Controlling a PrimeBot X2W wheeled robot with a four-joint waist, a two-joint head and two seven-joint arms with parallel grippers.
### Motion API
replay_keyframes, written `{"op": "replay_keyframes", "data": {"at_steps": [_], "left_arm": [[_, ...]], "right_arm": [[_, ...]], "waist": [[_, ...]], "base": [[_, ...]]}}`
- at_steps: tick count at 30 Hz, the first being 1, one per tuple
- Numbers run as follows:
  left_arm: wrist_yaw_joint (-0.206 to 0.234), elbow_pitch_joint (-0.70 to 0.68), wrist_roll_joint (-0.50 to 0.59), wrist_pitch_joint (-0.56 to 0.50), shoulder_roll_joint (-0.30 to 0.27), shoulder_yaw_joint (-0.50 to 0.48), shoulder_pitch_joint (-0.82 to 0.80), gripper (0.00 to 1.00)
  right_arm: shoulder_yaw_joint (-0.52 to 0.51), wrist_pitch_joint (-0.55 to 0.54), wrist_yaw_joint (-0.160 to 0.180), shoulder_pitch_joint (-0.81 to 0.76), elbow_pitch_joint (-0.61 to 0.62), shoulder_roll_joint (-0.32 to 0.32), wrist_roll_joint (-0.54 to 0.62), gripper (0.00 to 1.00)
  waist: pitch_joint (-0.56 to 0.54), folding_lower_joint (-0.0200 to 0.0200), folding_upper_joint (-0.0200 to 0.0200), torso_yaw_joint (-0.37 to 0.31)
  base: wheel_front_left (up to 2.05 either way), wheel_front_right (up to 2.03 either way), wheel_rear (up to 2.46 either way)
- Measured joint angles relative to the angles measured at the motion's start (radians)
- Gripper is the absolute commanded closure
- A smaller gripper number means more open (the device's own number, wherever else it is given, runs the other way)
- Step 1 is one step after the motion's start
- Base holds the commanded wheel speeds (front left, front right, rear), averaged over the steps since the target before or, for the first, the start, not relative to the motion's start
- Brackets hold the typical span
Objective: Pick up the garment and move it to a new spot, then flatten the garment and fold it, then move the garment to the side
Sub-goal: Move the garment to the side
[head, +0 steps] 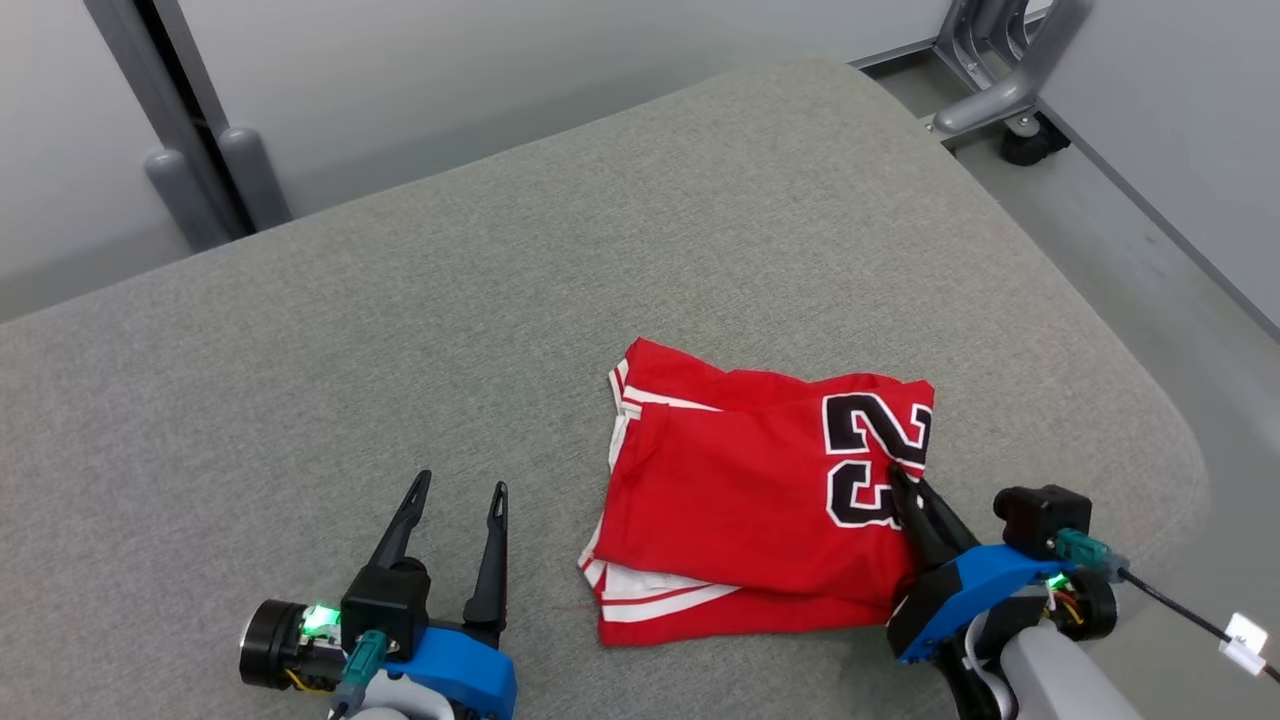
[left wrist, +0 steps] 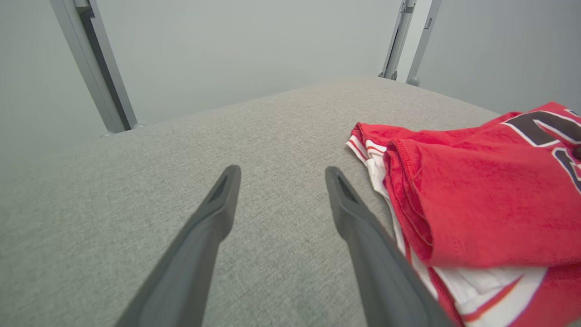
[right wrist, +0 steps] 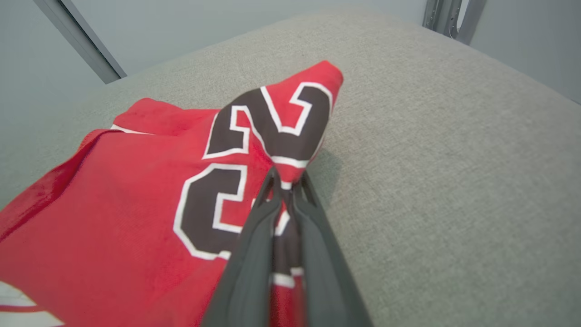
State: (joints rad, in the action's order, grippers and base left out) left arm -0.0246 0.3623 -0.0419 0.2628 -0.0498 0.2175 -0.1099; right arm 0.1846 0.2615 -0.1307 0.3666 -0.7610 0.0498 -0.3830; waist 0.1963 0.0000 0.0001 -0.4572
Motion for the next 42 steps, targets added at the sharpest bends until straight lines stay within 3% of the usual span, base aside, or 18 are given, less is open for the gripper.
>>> {"op": "replay_keyframes", "data": {"at_steps": [3,12,19,26,27,28,29,30,37,42], "left_arm": [[-0.012,0.002,0.009,0.000,-0.001,0.011,-0.010,0.00],[-0.026,0.000,0.033,0.000,-0.013,0.034,-0.039,0.00],[-0.025,-0.013,0.034,0.000,-0.020,0.037,-0.063,0.00],[-0.020,-0.021,0.024,0.000,-0.017,0.037,-0.077,0.00],[-0.020,-0.021,0.024,0.000,-0.017,0.039,-0.078,0.00],[-0.021,-0.022,0.024,0.000,-0.017,0.039,-0.079,0.00],[-0.021,-0.022,0.024,0.000,-0.016,0.039,-0.080,0.00],[-0.021,-0.022,0.024,0.000,-0.016,0.039,-0.081,0.00],[-0.012,-0.025,0.019,0.000,-0.016,0.029,-0.084,0.00],[0.009,-0.035,0.010,0.000,-0.012,0.009,-0.083,0.00]], "right_arm": [[-0.032,0.000,0.000,0.026,-0.012,0.019,0.075,1.00],[-0.174,0.000,-0.001,0.218,-0.124,0.189,0.294,1.00],[-0.382,-0.015,0.000,0.326,-0.238,0.357,0.464,1.00],[-0.605,-0.039,0.000,0.363,-0.247,0.407,0.617,1.00],[-0.632,-0.039,0.000,0.364,-0.240,0.409,0.641,0.85],[-0.659,-0.039,0.000,0.364,-0.231,0.411,0.672,0.62],[-0.686,-0.039,-0.001,0.365,-0.222,0.409,0.694,0.05],[-0.710,-0.038,0.000,0.366,-0.209,0.407,0.719,0.00],[-0.847,-0.010,0.000,0.371,-0.072,0.326,0.867,0.00],[-0.728,0.000,0.000,0.390,0.053,0.173,0.806,0.00]], "waist": [[0.010,0.0001,0.0001,0.021],[0.058,0.0001,0.0000,0.150],[0.112,0.0001,0.0001,0.270],[0.166,0.0001,0.0001,0.356],[0.172,0.0002,0.0000,0.364],[0.178,0.0002,0.0001,0.372],[0.183,0.0002,0.0001,0.378],[0.186,0.0002,0.0001,0.382],[0.178,0.0001,0.0000,0.389],[0.149,0.0001,0.0000,0.392]], "base": [[0.00,0.00,0.00],[0.00,0.00,0.00],[0.00,0.00,0.00],[0.00,0.00,0.00],[0.00,0.00,0.00],[0.00,0.00,0.00],[0.00,0.00,0.00],[0.00,0.00,0.00],[0.00,0.00,0.00],[0.00,0.00,0.00]]}}
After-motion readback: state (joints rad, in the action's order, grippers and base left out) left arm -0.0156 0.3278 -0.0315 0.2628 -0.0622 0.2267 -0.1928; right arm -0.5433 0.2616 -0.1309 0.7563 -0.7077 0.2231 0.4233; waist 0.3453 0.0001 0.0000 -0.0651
